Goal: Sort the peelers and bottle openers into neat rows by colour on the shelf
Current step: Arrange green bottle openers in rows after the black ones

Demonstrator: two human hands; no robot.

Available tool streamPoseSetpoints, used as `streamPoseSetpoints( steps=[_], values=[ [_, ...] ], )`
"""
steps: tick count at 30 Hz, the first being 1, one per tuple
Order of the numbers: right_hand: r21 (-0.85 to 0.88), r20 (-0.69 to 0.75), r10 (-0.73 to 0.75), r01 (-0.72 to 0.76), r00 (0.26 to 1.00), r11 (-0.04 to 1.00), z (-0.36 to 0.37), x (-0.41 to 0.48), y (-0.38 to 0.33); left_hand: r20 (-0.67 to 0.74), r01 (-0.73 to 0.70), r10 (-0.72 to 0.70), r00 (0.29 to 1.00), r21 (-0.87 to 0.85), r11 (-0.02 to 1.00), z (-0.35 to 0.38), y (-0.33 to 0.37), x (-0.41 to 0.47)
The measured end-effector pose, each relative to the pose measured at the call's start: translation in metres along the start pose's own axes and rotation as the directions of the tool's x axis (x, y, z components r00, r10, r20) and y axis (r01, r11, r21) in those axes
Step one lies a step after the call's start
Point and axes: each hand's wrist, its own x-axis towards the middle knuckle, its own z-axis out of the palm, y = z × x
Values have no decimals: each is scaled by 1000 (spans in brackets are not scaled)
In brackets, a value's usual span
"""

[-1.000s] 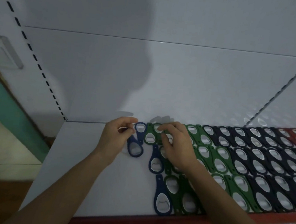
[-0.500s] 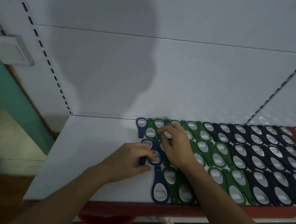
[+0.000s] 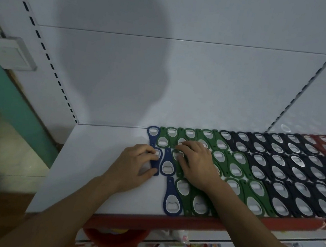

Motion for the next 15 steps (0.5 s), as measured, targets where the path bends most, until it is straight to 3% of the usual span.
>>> streamPoseSetpoints(
  steps=[10, 15],
  values=[
    [6, 6, 0, 0, 1000, 1000, 0, -2, 0, 65, -4, 2, 998, 32, 999, 2, 1, -1],
    [118, -36, 34, -30, 999, 993, -5, 0, 3, 44, -7, 5, 999, 44, 999, 2, 5, -1]
  ],
)
